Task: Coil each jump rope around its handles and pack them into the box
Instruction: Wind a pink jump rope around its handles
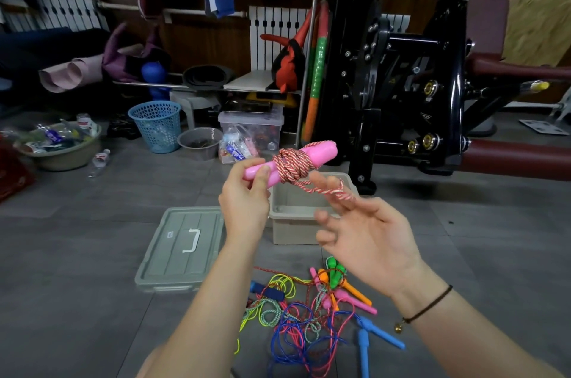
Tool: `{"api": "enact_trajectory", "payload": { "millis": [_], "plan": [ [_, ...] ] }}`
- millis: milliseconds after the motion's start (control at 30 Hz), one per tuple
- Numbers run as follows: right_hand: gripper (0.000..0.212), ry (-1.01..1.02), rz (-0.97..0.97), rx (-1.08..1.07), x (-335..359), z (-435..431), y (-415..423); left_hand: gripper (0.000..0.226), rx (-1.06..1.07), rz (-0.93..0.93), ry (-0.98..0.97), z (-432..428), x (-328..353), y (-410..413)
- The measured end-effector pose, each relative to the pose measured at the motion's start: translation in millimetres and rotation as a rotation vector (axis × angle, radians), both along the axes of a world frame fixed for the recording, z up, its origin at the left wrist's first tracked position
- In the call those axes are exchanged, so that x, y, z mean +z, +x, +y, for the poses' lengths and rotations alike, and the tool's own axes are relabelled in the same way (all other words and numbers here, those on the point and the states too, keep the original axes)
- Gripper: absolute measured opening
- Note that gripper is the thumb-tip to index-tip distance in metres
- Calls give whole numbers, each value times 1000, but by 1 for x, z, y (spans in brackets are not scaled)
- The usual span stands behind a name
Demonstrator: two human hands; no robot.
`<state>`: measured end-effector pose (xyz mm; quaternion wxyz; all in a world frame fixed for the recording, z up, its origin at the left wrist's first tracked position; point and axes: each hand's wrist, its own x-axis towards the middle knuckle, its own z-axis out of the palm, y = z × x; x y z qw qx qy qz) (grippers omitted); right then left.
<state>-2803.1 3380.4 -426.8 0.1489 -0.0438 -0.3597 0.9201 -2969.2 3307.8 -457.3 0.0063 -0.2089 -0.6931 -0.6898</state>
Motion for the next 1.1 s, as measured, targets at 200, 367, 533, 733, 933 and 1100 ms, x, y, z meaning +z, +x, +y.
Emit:
{"api": "enact_trajectory", "payload": {
  "millis": [200,367,533,733,933,1100],
  "plan": [
    [42,202,-184,-20,1,8,2,12,-16,-35,-6,-4,-3,-7],
    [33,564,-471,-244,15,9,3,13,-7,37,13,-6,-1,-3],
    [24,815,-602,-541,24,8,-2,10,56,136,48,-11,4,-7],
    [10,327,-742,-83,25,16,-4,10,93,179,52,-17,7,-6],
    [31,224,-428,188,16,27,17,10,39,148,65,-17,4,-9],
    [58,232,-328,109,0,24,15,10,-7,124,71,-13,4,-5]
  ]
}}
